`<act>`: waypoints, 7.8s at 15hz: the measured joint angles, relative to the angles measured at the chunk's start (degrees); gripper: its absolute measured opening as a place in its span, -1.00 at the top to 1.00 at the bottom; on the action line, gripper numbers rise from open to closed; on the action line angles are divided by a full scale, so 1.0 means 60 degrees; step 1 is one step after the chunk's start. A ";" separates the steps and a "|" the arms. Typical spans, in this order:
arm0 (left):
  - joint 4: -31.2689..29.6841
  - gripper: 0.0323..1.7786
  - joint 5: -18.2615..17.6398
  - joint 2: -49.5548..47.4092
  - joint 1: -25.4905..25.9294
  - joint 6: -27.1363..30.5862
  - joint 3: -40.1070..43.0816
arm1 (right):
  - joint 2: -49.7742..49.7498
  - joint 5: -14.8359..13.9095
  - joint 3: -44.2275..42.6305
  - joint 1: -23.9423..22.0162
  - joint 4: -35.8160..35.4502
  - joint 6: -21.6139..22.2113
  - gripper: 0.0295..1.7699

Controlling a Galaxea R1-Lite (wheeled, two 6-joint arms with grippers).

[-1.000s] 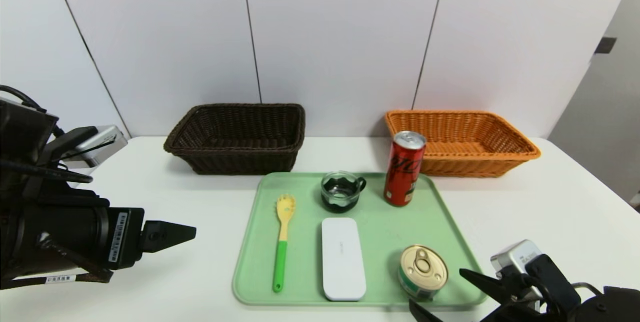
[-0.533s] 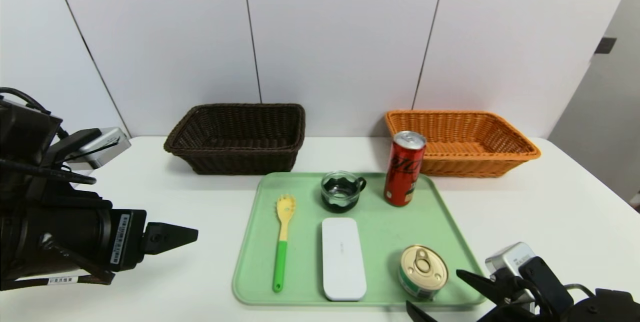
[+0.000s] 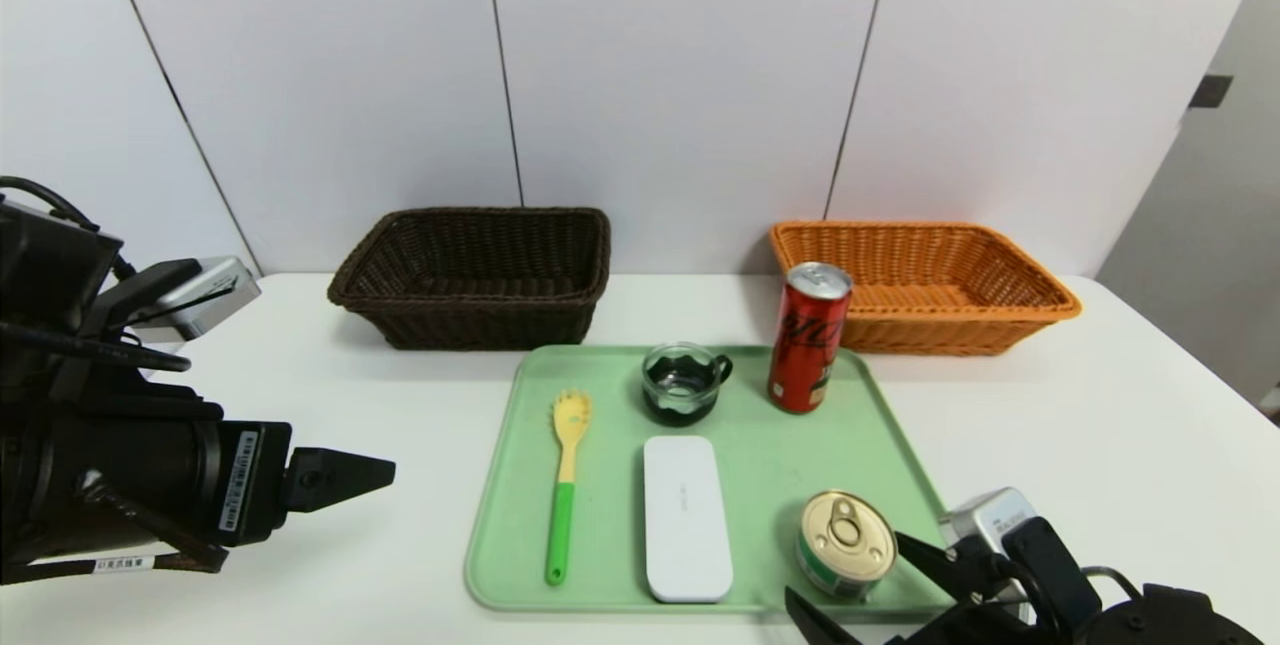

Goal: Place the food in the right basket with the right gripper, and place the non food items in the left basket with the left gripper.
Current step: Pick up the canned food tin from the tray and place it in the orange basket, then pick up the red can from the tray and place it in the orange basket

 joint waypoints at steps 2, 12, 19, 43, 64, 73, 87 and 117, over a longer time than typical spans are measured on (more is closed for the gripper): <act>0.0012 -0.90 0.0000 -0.0004 0.0000 0.0000 0.0006 | 0.0504 -0.0098 0.0136 -0.0030 -0.1012 -0.0077 -0.92; 0.0018 -0.90 -0.0004 -0.0169 -0.0124 -0.0030 0.0083 | 0.0951 -0.0201 0.0191 -0.0351 -0.1252 -0.0116 -0.93; 0.0016 -0.90 0.0000 -0.0284 -0.0156 -0.0014 0.0120 | 0.0992 -0.0207 0.0173 -0.0510 -0.1252 -0.0132 -0.93; 0.0035 -0.90 -0.0018 -0.0315 -0.0189 -0.0012 0.0181 | 0.2176 -0.0165 0.0118 -0.0733 -0.2505 -0.0502 -0.09; -0.0010 -0.90 -0.0018 -0.0041 -0.0193 0.0002 0.0189 | -0.1898 0.1625 -0.9259 -0.4555 0.7985 -0.2095 -0.08; -0.0896 -0.90 -0.0067 0.0477 -0.0193 -0.0004 0.0134 | 0.1516 0.3216 -1.2774 -0.7786 0.9742 -0.1999 -0.08; -0.1205 -0.90 -0.0081 0.1357 -0.0193 0.0006 -0.0252 | 0.3883 0.3698 -1.3444 -0.8245 1.0197 -0.1589 -0.08; -0.1187 -0.90 -0.0081 0.1095 -0.0272 -0.0008 0.0047 | -0.2932 0.3387 -0.9919 -0.3651 1.3085 0.0593 -0.90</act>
